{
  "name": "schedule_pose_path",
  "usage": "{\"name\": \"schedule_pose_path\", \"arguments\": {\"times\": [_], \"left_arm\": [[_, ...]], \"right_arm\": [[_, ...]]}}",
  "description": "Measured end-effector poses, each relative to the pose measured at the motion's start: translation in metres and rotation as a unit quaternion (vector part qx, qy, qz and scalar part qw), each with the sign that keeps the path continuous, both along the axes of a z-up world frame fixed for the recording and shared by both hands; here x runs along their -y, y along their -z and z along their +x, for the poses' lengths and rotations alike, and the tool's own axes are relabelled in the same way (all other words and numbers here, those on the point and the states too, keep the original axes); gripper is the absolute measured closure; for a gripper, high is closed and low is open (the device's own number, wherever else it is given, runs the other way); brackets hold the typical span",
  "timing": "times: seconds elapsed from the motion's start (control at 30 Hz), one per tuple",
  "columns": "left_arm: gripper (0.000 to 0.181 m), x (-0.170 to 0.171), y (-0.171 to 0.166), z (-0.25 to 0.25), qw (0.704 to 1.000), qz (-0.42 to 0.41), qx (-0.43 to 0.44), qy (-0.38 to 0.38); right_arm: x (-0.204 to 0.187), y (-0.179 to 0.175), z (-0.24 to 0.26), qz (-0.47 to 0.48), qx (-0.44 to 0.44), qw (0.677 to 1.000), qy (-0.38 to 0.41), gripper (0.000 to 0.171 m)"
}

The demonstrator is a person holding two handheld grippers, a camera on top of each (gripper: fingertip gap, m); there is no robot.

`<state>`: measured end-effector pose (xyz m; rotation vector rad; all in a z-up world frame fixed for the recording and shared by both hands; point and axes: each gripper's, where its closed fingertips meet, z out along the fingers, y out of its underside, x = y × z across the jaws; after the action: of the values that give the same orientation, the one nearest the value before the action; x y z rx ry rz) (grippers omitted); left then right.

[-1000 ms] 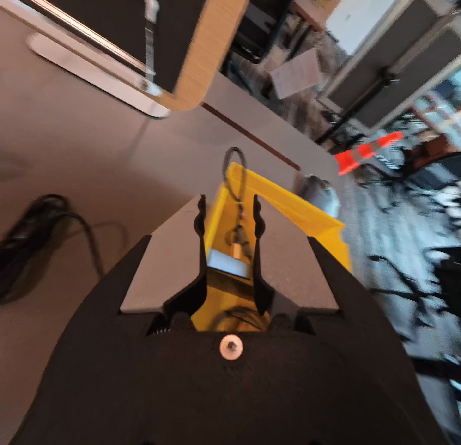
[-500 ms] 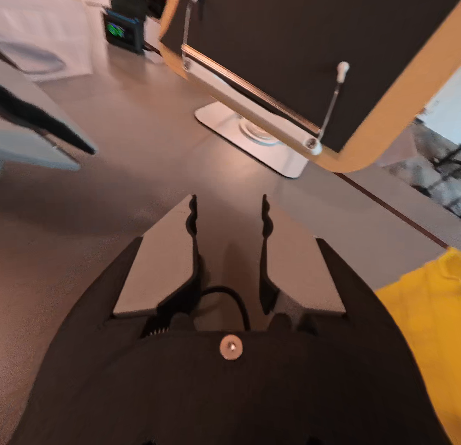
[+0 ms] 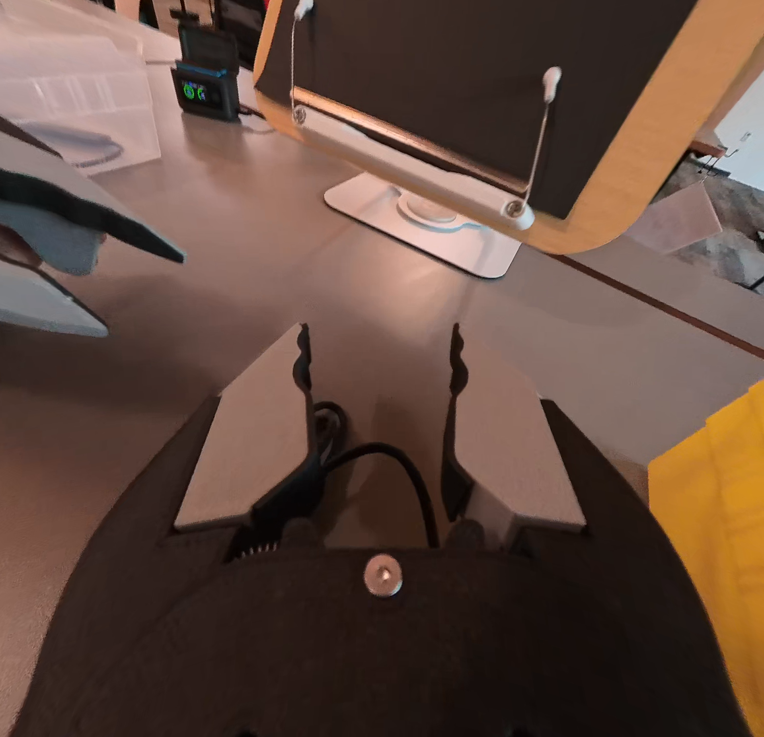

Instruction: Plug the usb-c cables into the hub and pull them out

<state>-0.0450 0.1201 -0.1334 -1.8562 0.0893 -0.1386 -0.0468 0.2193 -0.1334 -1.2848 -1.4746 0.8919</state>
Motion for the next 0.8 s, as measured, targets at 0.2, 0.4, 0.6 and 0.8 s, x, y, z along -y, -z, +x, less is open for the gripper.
{"name": "schedule_pose_path", "arguments": {"times": [0.2,0.4,0.6,0.8], "left_arm": [[0.119,0.018,-0.019,0.015,0.999,-0.002,-0.030,-0.015],[0.122,0.085,-0.125,-0.006,0.999,0.002,-0.014,-0.028],[0.122,0.171,-0.130,-0.206,0.960,-0.132,-0.058,-0.240],[0.120,0.217,-0.016,-0.277,0.898,-0.374,0.011,-0.231]], "right_arm": [[0.008,0.005,-0.002,0.025,0.014,1.000,-0.011,0.103],[0.017,0.007,-0.002,0.012,0.041,0.999,-0.018,0.103],[0.023,-0.016,0.009,0.024,0.012,0.999,-0.021,0.102],[0.031,-0.023,0.009,0.001,-0.002,0.999,-0.046,0.104]]}}
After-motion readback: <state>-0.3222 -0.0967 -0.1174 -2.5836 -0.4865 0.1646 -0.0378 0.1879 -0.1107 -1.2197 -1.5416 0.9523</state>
